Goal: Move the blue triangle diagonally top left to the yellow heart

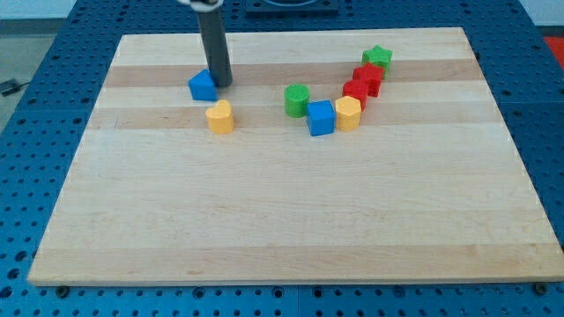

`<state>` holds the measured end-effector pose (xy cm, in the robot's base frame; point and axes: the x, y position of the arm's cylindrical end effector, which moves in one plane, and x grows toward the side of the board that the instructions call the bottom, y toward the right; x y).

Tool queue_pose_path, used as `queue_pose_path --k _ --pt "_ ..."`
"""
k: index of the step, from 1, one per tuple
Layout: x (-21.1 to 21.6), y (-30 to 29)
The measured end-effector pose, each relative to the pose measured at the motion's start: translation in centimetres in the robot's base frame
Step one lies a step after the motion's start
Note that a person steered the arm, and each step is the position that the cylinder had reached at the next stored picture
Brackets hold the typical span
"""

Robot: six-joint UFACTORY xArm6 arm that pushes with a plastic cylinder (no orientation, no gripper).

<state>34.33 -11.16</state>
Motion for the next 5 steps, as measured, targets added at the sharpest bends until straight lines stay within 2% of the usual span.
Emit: queue_pose_path --k 1,3,4,5 --pt "4.9 0.0" --pt "1.4 0.0" --pt "2.0 1.2" --pt "4.6 5.1"
